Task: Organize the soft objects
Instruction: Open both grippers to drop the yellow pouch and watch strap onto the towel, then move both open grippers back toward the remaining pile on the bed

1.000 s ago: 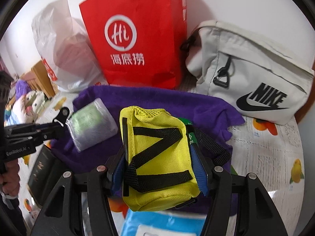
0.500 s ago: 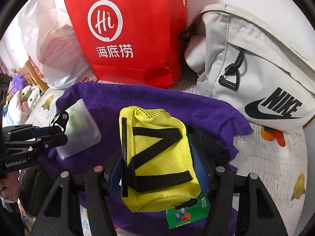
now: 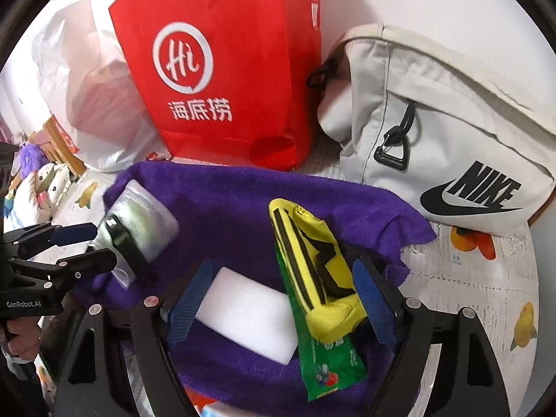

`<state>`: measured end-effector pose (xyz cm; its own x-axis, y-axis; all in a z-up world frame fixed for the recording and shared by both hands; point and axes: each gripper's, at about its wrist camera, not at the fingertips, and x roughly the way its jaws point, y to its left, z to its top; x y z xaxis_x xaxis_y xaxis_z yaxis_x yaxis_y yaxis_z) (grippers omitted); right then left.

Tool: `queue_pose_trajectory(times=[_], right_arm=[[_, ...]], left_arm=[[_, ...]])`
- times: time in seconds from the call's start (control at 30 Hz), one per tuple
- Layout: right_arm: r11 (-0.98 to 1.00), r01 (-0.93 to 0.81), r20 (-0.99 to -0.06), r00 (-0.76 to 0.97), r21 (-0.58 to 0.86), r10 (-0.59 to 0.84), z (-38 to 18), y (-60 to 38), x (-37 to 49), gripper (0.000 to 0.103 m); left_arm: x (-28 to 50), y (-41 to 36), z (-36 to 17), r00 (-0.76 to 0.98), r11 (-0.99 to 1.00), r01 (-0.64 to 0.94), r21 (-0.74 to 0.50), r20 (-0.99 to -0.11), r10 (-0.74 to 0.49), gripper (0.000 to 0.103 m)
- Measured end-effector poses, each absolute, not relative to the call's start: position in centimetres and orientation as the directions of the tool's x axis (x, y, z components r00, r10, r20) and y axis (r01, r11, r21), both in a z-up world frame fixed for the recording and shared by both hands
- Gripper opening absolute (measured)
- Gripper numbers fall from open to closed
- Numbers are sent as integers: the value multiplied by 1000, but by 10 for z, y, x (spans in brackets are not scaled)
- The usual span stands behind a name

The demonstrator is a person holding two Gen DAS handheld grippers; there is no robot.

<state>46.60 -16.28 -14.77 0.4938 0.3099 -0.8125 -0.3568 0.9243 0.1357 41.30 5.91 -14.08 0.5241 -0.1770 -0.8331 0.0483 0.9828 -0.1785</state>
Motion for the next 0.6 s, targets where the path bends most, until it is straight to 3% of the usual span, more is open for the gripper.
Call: queue_pose_trajectory(times=[0.43,0.6], right_arm=[[913,-361,-733,567,189,376,-97,-164,378,82],[902,-381,-742,540,204,397,-99,-155,326,62]], left_arm=[[339,86,-106,586,987,-9,-160,-801,-125,73],[298,97,-104,586,991,-34,-131,-805,-86,73]])
